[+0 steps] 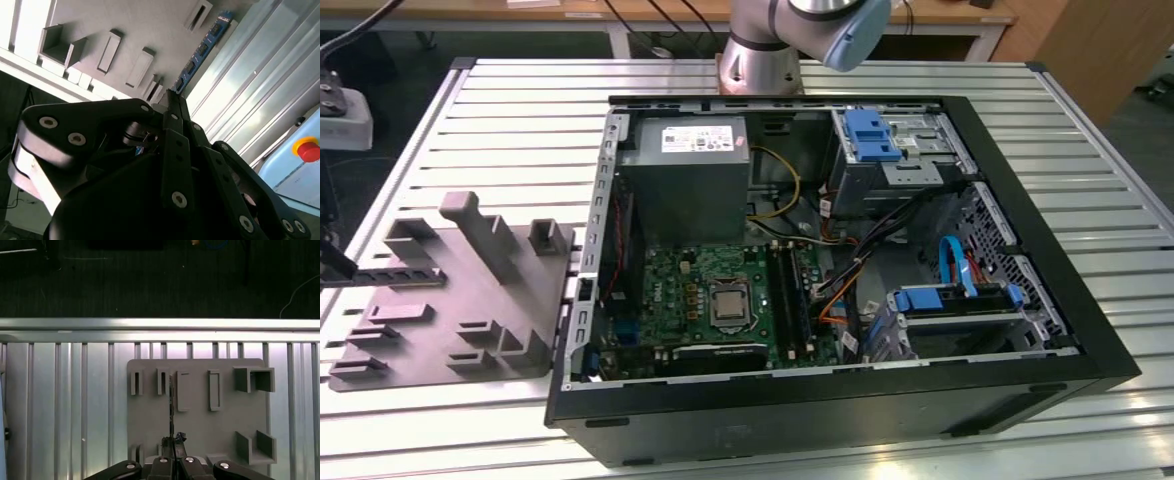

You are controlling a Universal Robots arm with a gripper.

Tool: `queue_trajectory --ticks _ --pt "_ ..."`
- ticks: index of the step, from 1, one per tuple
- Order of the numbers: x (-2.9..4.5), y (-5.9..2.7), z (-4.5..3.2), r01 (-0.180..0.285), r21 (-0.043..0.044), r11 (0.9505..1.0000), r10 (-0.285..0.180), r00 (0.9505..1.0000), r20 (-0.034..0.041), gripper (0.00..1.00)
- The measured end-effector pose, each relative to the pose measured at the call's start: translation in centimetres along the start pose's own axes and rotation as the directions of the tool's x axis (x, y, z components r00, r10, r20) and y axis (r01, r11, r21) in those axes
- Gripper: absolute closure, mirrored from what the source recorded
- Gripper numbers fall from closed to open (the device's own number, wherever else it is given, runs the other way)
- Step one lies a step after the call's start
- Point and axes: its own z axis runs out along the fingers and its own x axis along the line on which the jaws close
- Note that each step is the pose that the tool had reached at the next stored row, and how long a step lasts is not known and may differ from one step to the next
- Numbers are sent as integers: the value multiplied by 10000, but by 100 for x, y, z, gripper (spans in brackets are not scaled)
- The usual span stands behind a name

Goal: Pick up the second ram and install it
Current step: 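Pick up the second ram and move it above second insertion slot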

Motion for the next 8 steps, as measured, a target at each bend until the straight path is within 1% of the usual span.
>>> queue_trajectory --ticks 4,8 --pt "-4 2 -100 0 1 10000 0 10000 0 89" --pt "-9 5 -226 0 0 10000 0 10000 -1 89"
